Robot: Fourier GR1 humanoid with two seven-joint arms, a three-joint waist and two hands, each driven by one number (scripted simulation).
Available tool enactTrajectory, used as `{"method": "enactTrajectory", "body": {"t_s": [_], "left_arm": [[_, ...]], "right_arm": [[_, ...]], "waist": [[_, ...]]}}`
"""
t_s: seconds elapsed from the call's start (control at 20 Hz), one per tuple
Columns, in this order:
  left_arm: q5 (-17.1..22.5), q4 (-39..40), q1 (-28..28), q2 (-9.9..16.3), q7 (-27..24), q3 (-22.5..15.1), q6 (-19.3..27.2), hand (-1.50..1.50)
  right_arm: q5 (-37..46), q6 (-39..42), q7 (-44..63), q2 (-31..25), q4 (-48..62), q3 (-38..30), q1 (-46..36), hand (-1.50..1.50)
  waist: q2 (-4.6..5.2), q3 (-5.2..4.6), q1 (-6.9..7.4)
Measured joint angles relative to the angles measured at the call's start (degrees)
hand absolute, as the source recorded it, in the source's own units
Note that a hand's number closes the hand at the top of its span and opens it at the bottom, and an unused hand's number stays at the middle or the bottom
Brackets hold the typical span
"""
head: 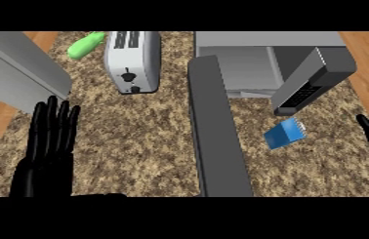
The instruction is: Pick up the milk, place it into the microwave and close the microwave
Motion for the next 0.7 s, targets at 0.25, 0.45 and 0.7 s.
{"method": "enactTrajectory", "body": {"t_s": [0.25, 0.45, 0.7], "left_arm": [[1.24, 0.41, 7.12, -0.23, -6.13, -3.77, -0.56, -1.50], [1.49, -0.42, 11.13, -0.13, -8.78, -5.31, -1.12, -1.50], [1.46, -0.24, 17.12, 0.11, -14.07, -8.00, -2.54, -1.50]], "right_arm": [[-2.17, 3.93, -1.97, -0.22, 3.76, -3.27, 1.88, -1.50], [-0.26, 5.77, -3.75, 1.19, 6.68, -3.68, 2.41, -1.50], [3.21, 7.93, -8.59, 3.20, 13.39, -3.37, 2.30, -1.50]], "waist": [[-0.01, 0.02, 0.20], [0.00, 0.02, 0.30], [0.00, 0.03, 0.44]]}}
